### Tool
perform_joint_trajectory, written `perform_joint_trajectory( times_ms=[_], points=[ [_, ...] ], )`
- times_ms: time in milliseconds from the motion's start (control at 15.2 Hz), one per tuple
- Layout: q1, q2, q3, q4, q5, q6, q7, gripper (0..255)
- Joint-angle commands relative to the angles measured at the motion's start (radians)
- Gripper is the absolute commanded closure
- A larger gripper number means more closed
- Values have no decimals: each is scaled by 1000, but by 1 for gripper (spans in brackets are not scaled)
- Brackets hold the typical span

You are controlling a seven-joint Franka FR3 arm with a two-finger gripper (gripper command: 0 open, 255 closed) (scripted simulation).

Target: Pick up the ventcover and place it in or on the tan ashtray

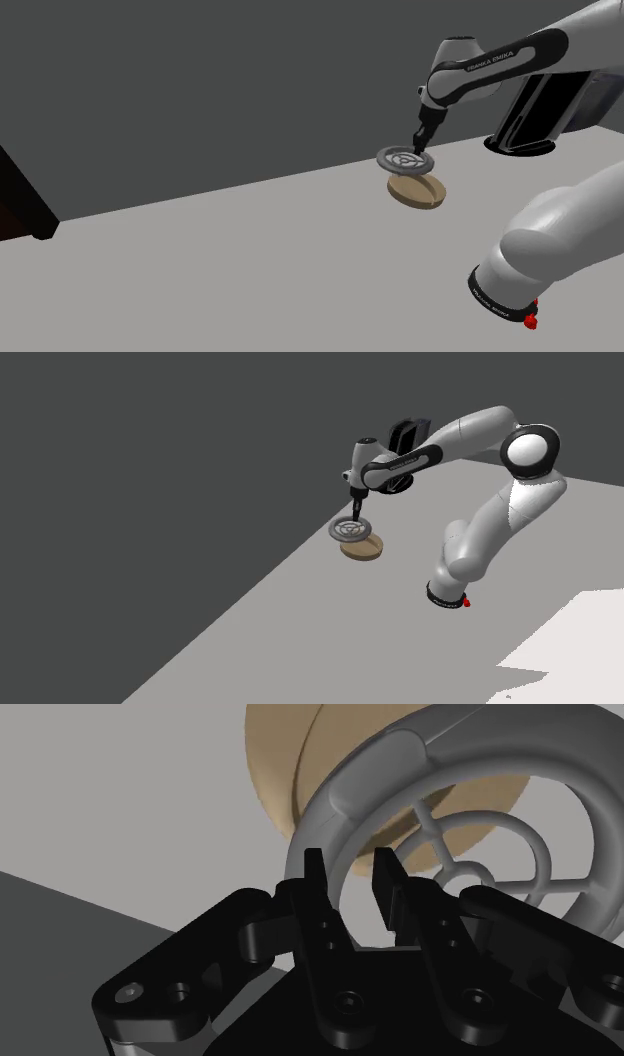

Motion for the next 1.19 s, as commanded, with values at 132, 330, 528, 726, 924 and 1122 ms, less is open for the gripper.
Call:
perform_joint_trajectory(
  times_ms=[132, 330, 528, 726, 924, 1122],
  points=[
    [-57, -86, -45, -37, -47, -37, -70, 255],
    [-72, -91, -66, -61, -63, -14, -90, 255],
    [-72, -68, -77, -87, -68, 34, -88, 255],
    [-71, -42, -88, -110, -71, 83, -88, 255],
    [-69, -12, -100, -131, -73, 134, -88, 255],
    [-66, 21, -112, -150, -74, 185, -89, 255]
  ],
)
